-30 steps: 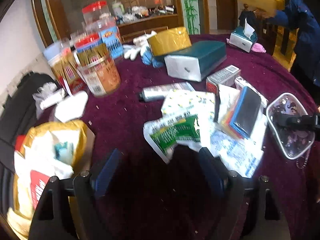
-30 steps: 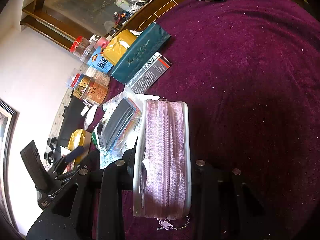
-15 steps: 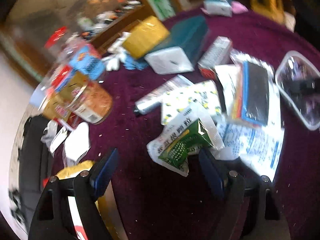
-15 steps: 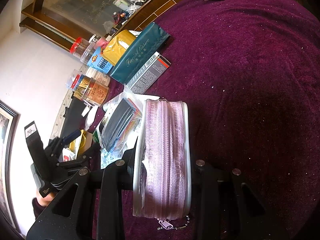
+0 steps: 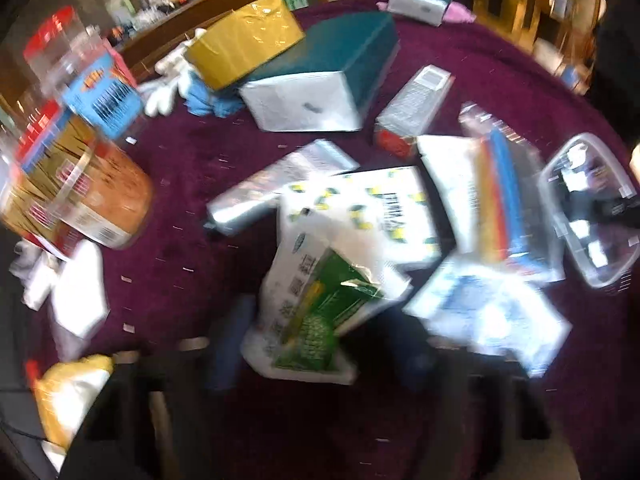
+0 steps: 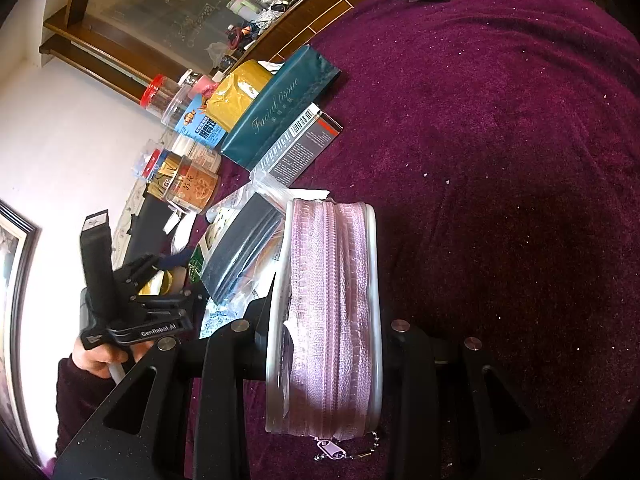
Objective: Organize soft objects
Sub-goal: 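Grasp green-and-white packet with left, carry to tray while right drops pink pouch there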
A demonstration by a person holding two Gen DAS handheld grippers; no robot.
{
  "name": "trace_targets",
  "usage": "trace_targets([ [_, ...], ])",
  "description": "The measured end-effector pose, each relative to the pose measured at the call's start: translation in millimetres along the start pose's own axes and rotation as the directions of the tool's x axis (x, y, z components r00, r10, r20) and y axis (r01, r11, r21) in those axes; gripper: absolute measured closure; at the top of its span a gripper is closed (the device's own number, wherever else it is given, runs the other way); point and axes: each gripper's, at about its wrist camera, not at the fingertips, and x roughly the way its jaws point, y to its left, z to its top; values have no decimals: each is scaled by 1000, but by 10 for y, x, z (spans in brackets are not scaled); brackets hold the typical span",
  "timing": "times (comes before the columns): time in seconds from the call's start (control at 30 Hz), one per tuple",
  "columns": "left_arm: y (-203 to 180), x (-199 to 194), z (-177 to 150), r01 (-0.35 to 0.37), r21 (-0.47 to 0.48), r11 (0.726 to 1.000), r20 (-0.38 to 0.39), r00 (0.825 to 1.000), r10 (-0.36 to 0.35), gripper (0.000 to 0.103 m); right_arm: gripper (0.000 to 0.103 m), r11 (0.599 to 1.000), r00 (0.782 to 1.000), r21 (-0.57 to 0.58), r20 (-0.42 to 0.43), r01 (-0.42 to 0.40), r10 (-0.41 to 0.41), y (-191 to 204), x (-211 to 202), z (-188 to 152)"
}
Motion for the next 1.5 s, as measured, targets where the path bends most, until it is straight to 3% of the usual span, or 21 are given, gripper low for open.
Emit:
trace_targets([
  [0.03, -28, -20, -7, 3, -6, 1000, 6, 1000, -3, 68, 72, 1000, 1000, 0, 0, -1, 1, -1, 0, 0],
  [0.07, -100, -41, -26, -42, 20, 999, 21, 999, 41, 71, 72, 1000, 1000, 1, 1, -2, 2, -8, -1, -2],
  [0.13, -226, -52, -69, -107, 47, 993, 38, 994, 105, 73, 72, 1000, 1000, 3, 1, -6, 6, -18, -5, -1],
  [0.2, -282, -65, -106, -118, 38, 992, 52, 992, 116, 73, 72, 1000, 1000, 21, 3, -23, 23, -48, -6, 2],
  [0.3, -289, -110, -194, -60, -20, 998, 66, 996, 62, 73, 72, 998, 999, 40, 3, -50, 50, -84, -15, 8],
  [0.37, -255, -223, -258, 21, -56, 998, 76, 997, -17, 73, 72, 993, 995, 65, 1, -98, 98, -111, -20, 10],
  [0.53, -263, -745, -502, 123, -132, 984, 132, 986, -106, 73, 72, 972, 980, 124, 2, -198, 200, -173, -27, -16],
  [0.73, 223, -1617, -1184, 167, -273, 947, 250, 963, -97, 72, 71, 915, 938, 214, 36, -344, 344, -215, -134, -151],
  [0.83, 660, -1929, -1772, 115, -368, 923, 251, 968, -21, 71, 71, 858, 899, 272, 76, -436, 432, -113, -169, -233],
  [0.97, 1145, -1993, -2300, 21, -466, 884, 204, 975, 85, 70, 70, 817, 846, 242, 36, -524, 532, 588, 57, -385],
  [1.1, 1405, -1896, -2470, 31, -511, 859, 192, 978, 78, 69, 70, 817, 818, 195, -98, -542, 566, 1621, 699, -502],
  [1.2, 1474, -1769, -2439, 21, -514, 858, 180, 980, 84, 68, 70, 799, 782, 178, -170, -574, 600, 2416, 1259, -577],
  [1.23, 1485, -1728, -2427, 27, -511, 859, 180, 981, 76, 68, 70, 803, 781, 160, -186, -574, 596, 2677, 1440, -591],
  [1.27, 1496, -1683, -2414, 41, -504, 863, 185, 981, 62, 67, 70, 819, 796, 129, -193, -559, 574, 2870, 1558, -609],
  [1.33, 1527, -1619, -2424, 46, -511, 859, 163, 986, 44, 65, 70, 865, 844, 67, -197, -497, 499, 3228, 1823, -660],
  [1.37, 1551, -1643, -2467, 45, -514, 857, 163, 986, 46, 60, 66, 880, 857, 52, -204, -473, 473, 3319, 1931, -675],
  [1.4, 1573, -1673, -2502, 49, -517, 855, 170, 984, 47, 48, 59, 896, 872, 31, -215, -443, 439, 3384, 2015, -681],
  [1.43, 1616, -1663, -2503, 52, -530, 846, 172, 984, 47, 43, 42, 924, 902, -11, -219, -383, 371, 3453, 2095, -687],
  [1.47, 1638, -1665, -2519, 55, -538, 841, 171, 984, 45, 37, 35, 948, 934, -62, -206, -311, 293, 3474, 2136, -681],
  [1.5, 1649, -1664, -2532, 67, -538, 841, 174, 984, 33, 37, 35, 957, 946, -85, -198, -277, 256, 3466, 2157, -674],
])
